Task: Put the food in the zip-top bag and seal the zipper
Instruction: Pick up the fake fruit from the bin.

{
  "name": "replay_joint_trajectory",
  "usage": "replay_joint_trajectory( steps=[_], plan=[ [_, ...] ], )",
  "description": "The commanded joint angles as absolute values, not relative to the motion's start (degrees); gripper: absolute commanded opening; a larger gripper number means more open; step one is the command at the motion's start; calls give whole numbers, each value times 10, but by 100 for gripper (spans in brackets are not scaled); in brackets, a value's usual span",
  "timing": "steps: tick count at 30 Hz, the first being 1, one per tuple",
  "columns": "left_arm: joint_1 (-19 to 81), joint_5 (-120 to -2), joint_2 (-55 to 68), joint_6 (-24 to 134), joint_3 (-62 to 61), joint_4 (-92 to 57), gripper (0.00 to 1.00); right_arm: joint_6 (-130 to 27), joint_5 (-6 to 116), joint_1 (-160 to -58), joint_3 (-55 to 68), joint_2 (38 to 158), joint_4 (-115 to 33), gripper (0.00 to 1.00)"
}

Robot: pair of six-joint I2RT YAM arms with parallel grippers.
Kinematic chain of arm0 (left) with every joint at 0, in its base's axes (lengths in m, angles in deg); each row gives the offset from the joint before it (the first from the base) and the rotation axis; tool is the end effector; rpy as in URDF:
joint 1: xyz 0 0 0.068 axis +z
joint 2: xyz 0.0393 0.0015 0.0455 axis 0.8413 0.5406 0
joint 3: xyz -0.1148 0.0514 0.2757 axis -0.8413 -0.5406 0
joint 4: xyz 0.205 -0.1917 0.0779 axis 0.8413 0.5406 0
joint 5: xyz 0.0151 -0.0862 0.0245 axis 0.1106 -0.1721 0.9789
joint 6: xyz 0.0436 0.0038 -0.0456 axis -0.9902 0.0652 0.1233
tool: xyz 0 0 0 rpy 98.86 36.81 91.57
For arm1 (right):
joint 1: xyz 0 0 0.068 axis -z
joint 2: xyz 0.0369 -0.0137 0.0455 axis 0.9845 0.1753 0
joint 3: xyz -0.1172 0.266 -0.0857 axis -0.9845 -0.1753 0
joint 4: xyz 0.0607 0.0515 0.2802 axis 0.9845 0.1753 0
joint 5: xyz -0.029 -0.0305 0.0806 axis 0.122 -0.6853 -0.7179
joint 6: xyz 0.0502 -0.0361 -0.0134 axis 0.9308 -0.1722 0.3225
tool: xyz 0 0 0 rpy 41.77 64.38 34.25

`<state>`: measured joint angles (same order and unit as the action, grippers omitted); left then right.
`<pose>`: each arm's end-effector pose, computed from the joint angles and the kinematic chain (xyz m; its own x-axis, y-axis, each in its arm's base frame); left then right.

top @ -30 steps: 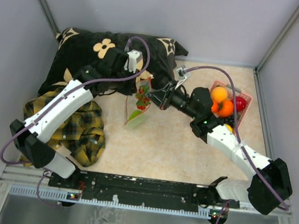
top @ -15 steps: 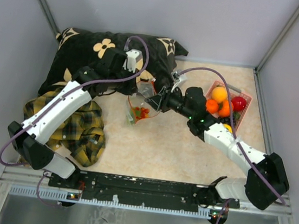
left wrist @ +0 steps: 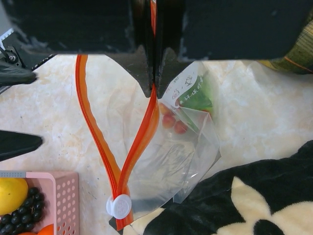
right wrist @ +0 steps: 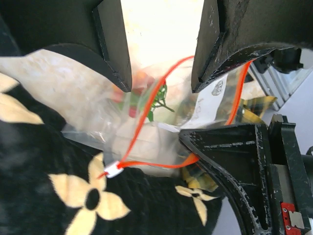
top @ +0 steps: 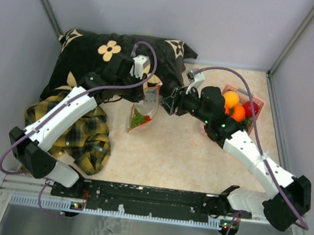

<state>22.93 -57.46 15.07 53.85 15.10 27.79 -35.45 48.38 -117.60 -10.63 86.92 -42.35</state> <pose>0.2921 -0.2042 0.4072 -0.6284 0.2102 -0.7490 0.5072 0.8408 -0.1895 0.2469 0.2058 0.3705 -0.4446 0.1342 -0.8856 -0.6603 0.6189 0.4253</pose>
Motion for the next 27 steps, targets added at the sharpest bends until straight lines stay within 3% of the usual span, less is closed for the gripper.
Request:
replay_joint_trajectory(
  steps=[1,13,27],
  plan=[
    [235,-581,123,535,137,255,0,-397,557,-1164,-70,814,-314,53],
    [246,-592,106,529,107,242,0,-416,701,-1065,-54,780,-59,66],
    [254,-599,95,526,101,237,0,-412,794,-891,-89,839,-10,79]
  ],
)
